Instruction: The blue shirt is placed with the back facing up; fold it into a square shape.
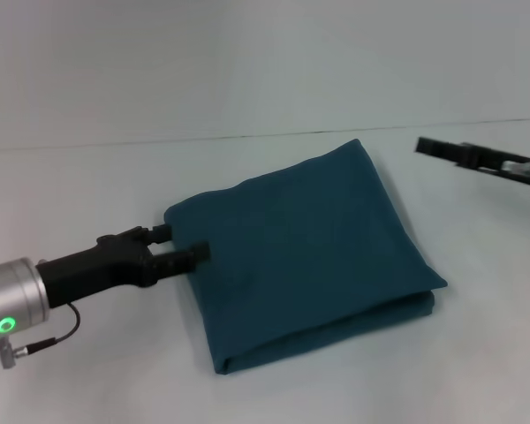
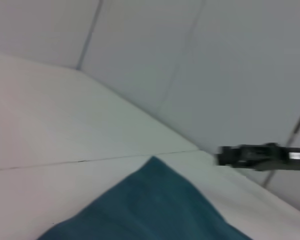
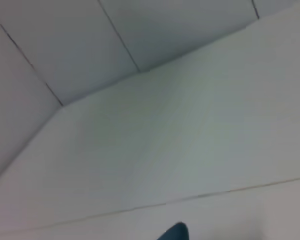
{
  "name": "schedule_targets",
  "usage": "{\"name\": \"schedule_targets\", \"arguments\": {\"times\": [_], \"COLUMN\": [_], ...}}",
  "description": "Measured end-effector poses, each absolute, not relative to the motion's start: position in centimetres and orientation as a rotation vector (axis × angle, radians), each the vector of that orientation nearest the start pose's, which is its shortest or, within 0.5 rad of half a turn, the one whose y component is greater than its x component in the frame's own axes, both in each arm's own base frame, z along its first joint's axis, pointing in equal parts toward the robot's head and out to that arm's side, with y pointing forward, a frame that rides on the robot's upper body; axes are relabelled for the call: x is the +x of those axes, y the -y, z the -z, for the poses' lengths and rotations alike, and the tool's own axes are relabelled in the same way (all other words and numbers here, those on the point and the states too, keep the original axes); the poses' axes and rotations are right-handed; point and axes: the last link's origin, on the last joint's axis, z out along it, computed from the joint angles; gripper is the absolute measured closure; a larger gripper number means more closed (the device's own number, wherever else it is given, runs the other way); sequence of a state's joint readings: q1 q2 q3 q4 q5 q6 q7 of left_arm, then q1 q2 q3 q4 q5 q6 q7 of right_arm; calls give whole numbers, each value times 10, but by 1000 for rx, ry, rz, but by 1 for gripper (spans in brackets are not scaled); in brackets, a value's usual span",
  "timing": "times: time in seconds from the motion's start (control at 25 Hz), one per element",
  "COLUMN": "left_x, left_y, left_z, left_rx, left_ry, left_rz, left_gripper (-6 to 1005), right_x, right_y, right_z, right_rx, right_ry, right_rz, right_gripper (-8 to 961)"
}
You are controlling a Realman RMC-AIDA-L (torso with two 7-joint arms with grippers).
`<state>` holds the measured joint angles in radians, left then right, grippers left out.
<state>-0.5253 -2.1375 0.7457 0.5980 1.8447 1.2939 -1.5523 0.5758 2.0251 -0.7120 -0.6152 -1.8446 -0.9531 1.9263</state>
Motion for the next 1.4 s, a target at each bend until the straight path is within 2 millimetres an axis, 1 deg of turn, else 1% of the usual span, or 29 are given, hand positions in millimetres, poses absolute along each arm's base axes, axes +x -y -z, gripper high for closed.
{"name": "schedule_targets", "arguments": {"times": [0.04, 0.24, 0.4, 0.44, 0.56, 0.64, 0.8, 0.88, 1.12, 1.4], "left_x": [-262, -267, -265, -267, -269, -268, -265, -263, -256, -251], "left_y": [-353, -369, -376, -379, -386, -390, -396, -397, -397, -393], "left_z": [28, 26, 24, 24, 23, 23, 26, 31, 40, 50], "left_rx": [-2437, -2320, -2291, -2271, -2213, -2186, -2152, -2159, -2201, -2255], "left_ry": [1008, 1170, 1277, 1331, 1471, 1532, 1601, 1613, 1612, 1593], "left_rz": [787, 758, 744, 721, 654, 630, 583, 544, 495, 443], "left_gripper": [108, 108, 110, 111, 113, 114, 117, 118, 122, 127], "right_x": [306, 320, 327, 328, 329, 328, 323, 320, 314, 312], "right_y": [-406, -385, -376, -375, -373, -374, -379, -381, -387, -388], "right_z": [-51, -71, -84, -86, -91, -93, -97, -97, -98, -98], "right_rx": [-1947, -1945, -1940, -1940, -1941, -1948, -1971, -1979, -2002, -2005], "right_ry": [-1309, -1345, -1370, -1376, -1391, -1398, -1403, -1404, -1402, -1401], "right_rz": [-740, -835, -863, -863, -868, -869, -859, -850, -819, -819], "right_gripper": [280, 170, 81, 59, 46, 37, 33, 33, 32, 32]}}
